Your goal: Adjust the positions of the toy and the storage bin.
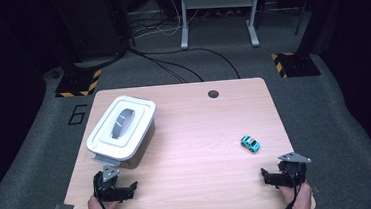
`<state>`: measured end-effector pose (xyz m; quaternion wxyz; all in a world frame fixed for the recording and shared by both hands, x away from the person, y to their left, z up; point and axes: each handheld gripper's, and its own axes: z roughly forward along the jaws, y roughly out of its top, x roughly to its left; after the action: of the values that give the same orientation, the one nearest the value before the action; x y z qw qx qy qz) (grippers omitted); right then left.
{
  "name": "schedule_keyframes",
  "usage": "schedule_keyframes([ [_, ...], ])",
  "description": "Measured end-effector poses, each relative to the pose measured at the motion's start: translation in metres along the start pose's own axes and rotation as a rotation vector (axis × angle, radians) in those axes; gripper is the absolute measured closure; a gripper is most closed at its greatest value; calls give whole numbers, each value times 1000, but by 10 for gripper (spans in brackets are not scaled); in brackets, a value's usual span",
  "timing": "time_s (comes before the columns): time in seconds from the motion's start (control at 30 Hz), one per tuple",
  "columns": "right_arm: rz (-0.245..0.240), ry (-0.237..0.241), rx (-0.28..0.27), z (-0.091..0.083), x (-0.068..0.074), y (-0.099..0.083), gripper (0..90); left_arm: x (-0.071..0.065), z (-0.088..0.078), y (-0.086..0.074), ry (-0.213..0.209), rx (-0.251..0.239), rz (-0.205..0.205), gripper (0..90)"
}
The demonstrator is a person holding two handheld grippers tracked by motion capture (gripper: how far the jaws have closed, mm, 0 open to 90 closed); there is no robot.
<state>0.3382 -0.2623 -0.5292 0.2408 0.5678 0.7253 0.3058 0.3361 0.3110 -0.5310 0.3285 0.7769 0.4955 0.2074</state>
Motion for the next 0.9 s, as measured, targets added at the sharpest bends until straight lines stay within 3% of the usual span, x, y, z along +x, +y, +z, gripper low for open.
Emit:
schedule_keyframes([
  [0.27,-2,1,-1,0,0,0,0,-2,-1,-1,13,-11,23,1],
  [0.67,-1,4,0,0,1,0,0,-4,-1,0,-16,0,48,2],
  [0.9,-9,-6,-5,0,1,0,0,-2,0,-1,-37,-5,34,1],
])
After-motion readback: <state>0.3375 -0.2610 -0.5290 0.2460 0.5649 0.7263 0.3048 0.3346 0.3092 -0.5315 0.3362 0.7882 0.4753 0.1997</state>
